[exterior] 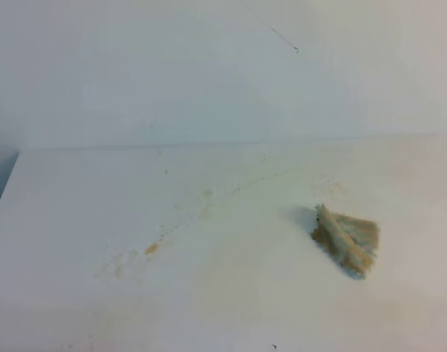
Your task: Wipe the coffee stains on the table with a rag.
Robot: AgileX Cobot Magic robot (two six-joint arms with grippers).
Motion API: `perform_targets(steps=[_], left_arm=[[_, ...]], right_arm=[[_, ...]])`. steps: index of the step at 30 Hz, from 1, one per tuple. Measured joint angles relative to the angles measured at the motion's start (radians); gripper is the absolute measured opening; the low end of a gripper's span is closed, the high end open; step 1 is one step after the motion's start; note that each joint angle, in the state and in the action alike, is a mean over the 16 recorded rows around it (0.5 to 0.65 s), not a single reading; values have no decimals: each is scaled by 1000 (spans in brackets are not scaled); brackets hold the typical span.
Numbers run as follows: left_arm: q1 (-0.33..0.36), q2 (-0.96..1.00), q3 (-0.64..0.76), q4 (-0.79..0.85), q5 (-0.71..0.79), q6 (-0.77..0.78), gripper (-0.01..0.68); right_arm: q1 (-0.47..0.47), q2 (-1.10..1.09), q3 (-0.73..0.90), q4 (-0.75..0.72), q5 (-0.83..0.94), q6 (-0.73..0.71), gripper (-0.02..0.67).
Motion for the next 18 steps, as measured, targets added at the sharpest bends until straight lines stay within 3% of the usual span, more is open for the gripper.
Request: perform_targets(steps=[11, 18], left_arm=[[0, 0, 0, 0, 0, 0, 0], [0, 0, 0, 0, 0, 0, 0]], right_arm=[[0, -4, -1, -184, 4, 45, 0], [0, -4, -1, -218, 3, 45, 0]])
